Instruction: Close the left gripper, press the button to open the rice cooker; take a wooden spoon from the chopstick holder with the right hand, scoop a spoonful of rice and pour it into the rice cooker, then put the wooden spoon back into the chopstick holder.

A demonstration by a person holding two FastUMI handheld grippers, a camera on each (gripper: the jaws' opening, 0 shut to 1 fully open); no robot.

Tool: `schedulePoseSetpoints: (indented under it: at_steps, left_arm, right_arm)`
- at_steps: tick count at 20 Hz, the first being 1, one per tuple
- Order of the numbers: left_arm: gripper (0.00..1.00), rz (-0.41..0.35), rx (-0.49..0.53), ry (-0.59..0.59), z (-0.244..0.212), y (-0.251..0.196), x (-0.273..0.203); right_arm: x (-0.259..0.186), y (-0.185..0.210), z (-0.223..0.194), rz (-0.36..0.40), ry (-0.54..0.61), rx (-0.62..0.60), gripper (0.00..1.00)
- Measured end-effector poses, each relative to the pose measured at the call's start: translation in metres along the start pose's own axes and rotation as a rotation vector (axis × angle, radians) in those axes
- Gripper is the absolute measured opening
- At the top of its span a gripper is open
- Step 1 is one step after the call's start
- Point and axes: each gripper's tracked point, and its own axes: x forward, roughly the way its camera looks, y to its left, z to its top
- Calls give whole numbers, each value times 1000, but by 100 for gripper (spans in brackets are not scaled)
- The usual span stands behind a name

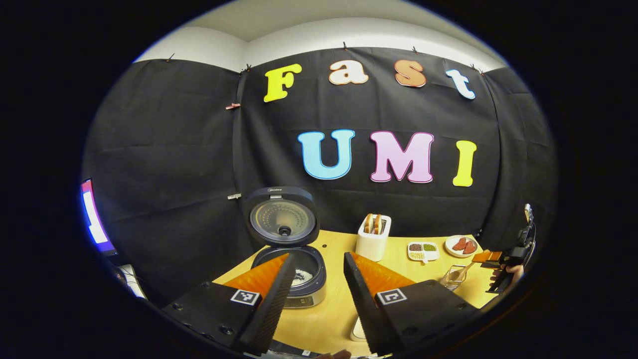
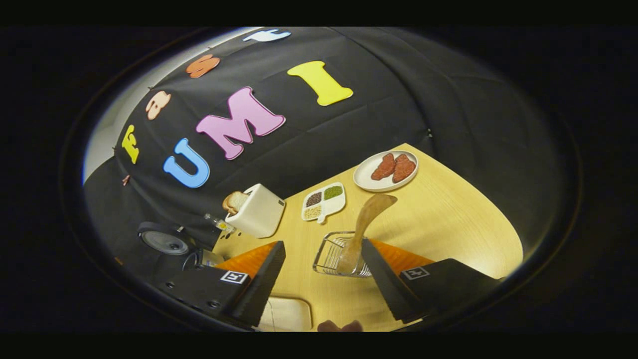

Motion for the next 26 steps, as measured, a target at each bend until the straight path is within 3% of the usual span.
schedulePoseSetpoints:
  at_steps: [9, 15, 18, 22, 26]
  left_arm:
    - [71, -81, -46, -96, 27, 48, 34]
    - [75, -165, -155, -120, 41, 81, 86]
    - [75, -187, -161, -152, 53, 91, 110]
    - [75, -176, -155, -207, 78, 103, 139]
    - [75, -117, -145, -237, 105, 108, 182]
  right_arm:
    - [-51, 83, -8, -6, -73, -52, 96]
    - [-92, 140, -37, -22, -113, -94, 96]
    - [-108, 157, -57, -38, -109, -116, 96]
    - [-119, 170, -82, -53, -86, -129, 96]
    - [-131, 182, -98, -42, -59, -161, 96]
